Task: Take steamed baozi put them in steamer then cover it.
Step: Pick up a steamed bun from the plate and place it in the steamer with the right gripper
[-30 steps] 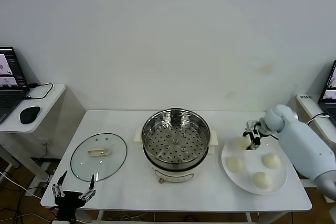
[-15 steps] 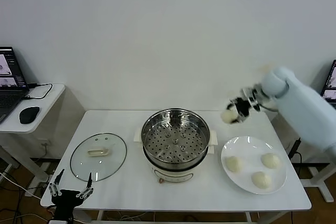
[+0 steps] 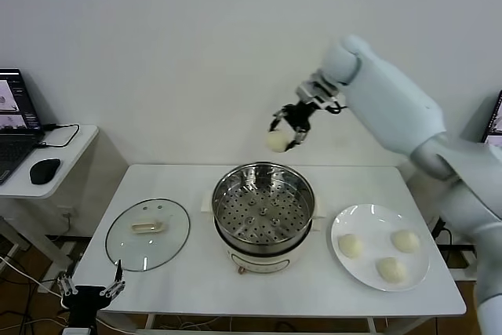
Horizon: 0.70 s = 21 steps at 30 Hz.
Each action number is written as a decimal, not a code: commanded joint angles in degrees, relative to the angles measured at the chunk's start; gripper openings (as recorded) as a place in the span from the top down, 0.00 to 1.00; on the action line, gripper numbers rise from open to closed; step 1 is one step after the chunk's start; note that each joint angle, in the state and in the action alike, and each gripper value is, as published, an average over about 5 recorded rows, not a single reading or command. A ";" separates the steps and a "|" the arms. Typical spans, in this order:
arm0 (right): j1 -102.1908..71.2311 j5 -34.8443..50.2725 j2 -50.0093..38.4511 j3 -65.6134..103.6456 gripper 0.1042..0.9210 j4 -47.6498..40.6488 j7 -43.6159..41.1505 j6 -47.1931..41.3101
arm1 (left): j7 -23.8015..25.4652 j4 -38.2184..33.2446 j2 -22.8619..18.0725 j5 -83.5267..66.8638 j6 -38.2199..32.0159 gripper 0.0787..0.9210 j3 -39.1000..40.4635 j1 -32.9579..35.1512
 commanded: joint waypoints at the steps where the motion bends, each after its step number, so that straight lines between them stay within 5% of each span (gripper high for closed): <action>1: -0.14 -9.27 6.81 -5.27 0.34 5.29 -1.12 17.64 | -0.12 0.94 -0.16 -0.88 0.59 0.12 -0.53 -0.24; 21: -8.51 -21.89 7.44 -3.57 0.34 4.74 3.09 20.21 | 0.21 0.53 -0.81 -2.46 1.67 0.12 -0.70 -0.22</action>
